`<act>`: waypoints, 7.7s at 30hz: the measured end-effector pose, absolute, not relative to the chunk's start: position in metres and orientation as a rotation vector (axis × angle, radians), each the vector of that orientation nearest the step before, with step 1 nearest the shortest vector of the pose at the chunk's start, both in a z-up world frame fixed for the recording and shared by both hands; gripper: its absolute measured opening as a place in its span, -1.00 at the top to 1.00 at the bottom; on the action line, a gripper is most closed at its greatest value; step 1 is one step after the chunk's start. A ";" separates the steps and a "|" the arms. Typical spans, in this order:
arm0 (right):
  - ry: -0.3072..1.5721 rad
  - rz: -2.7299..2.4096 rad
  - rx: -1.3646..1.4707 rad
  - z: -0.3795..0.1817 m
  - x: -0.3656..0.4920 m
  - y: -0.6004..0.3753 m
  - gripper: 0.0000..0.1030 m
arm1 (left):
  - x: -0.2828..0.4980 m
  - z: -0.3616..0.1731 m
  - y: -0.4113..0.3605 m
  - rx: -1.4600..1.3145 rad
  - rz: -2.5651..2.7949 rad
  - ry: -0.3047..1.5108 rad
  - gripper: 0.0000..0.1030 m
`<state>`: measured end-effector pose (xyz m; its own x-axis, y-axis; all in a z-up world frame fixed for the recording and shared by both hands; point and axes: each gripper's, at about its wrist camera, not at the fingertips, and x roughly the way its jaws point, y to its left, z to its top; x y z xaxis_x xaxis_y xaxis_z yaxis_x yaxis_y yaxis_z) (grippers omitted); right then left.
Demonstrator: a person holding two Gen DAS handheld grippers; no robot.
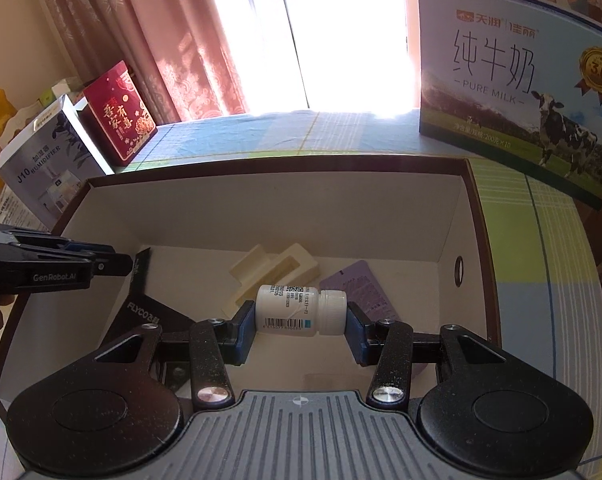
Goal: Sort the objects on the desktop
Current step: 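Lower the tube and bottle into the box and open both tools, then withdraw both tools from the box toward the scrunchie and cotton swabs, then grasp the brown scrunchie with the left tool while the right tool grasps the cotton swab bag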
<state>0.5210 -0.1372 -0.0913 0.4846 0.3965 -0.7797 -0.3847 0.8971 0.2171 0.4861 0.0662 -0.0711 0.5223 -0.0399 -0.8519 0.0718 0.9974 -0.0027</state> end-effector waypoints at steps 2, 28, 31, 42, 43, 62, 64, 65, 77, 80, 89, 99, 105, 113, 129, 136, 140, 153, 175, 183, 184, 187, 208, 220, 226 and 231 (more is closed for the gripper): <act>0.955 0.473 0.032 -0.092 0.524 -0.138 0.15 | 0.485 -0.069 0.066 0.031 -0.068 1.016 0.59; 0.856 0.495 0.093 -0.048 0.458 -0.162 -0.77 | 0.418 -0.027 0.049 0.048 -0.096 0.951 -0.15; 0.850 0.485 0.068 -0.044 0.444 -0.163 -0.80 | 0.404 -0.020 0.047 0.048 -0.095 0.945 -0.17; 0.822 0.468 0.060 -0.024 0.400 -0.166 -0.84 | 0.355 0.002 0.038 0.048 -0.094 0.929 -0.20; 0.817 0.467 0.054 -0.022 0.397 -0.166 -0.84 | 0.351 0.003 0.037 0.044 -0.095 0.927 -0.22; 0.787 0.474 0.034 -0.007 0.330 -0.169 -0.84 | 0.280 0.025 0.029 0.044 -0.089 0.892 -0.36; 0.790 0.475 0.030 -0.008 0.322 -0.168 -0.84 | 0.272 0.024 0.029 0.044 -0.092 0.894 -0.37; 0.792 0.476 0.029 -0.008 0.319 -0.168 -0.84 | 0.268 0.024 0.028 0.044 -0.093 0.896 -0.38; 0.827 0.507 0.020 -0.017 0.280 -0.160 -0.84 | 0.228 0.015 0.031 0.043 -0.092 0.930 -0.43; 0.841 0.521 0.015 -0.021 0.270 -0.156 -0.84 | 0.220 0.010 0.034 0.043 -0.088 0.946 -0.44; 0.898 0.558 -0.002 -0.036 0.255 -0.140 -0.84 | 0.199 -0.008 0.049 0.022 -0.061 1.000 -0.49; 0.957 0.596 -0.014 -0.053 0.244 -0.121 -0.85 | 0.184 -0.026 0.064 -0.002 -0.040 1.061 -0.50; 0.982 0.606 -0.012 -0.065 0.239 -0.112 -0.84 | 0.175 -0.039 0.076 -0.001 -0.006 1.091 -0.54; 0.999 0.605 -0.012 -0.085 0.235 -0.100 -0.84 | 0.165 -0.059 0.094 -0.008 0.027 1.121 -0.55; 0.984 0.609 -0.022 -0.116 0.240 -0.070 -0.84 | 0.170 -0.083 0.118 -0.020 0.049 1.141 -0.55; 0.921 0.630 -0.049 -0.126 0.255 -0.053 -0.62 | 0.182 -0.096 0.127 -0.027 0.042 1.145 -0.55; 0.912 0.647 -0.079 -0.136 0.264 -0.043 -0.39 | 0.188 -0.103 0.132 -0.022 0.045 1.141 -0.55; 0.921 0.664 -0.179 -0.162 0.280 -0.022 0.20 | 0.211 -0.115 0.142 0.007 0.020 1.112 -0.55; 0.977 0.300 -0.061 -0.155 0.279 -0.127 0.30 | 0.267 -0.130 0.100 0.192 -0.201 0.984 -0.34; 0.986 0.270 -0.041 -0.150 0.272 -0.154 0.30 | 0.263 -0.132 0.087 0.192 -0.212 0.985 0.41; 0.987 0.272 -0.040 -0.150 0.270 -0.156 0.30 | 0.260 -0.131 0.085 0.185 -0.210 0.988 0.42; 0.990 0.283 -0.042 -0.147 0.266 -0.164 0.30 | 0.250 -0.126 0.078 0.137 -0.233 1.014 0.46; 0.953 0.402 -0.181 -0.155 0.272 -0.155 0.08 | 0.231 -0.132 0.011 0.085 -0.210 1.104 0.28; 0.959 0.476 -0.209 -0.155 0.267 -0.159 0.48 | 0.223 -0.129 0.006 0.081 -0.177 1.094 0.44; 0.992 0.509 -0.182 -0.151 0.260 -0.163 0.52 | 0.212 -0.127 0.003 0.060 -0.192 1.100 0.49; 1.005 0.518 -0.162 -0.150 0.255 -0.168 0.53 | 0.206 -0.128 0.002 0.058 -0.188 1.108 0.49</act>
<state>0.2550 -0.1677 -0.1496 0.4271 0.3397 -0.8380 -0.4854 0.8681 0.1045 0.2063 0.0018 -0.1282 0.4327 -0.1218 -0.8933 0.1796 0.9826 -0.0470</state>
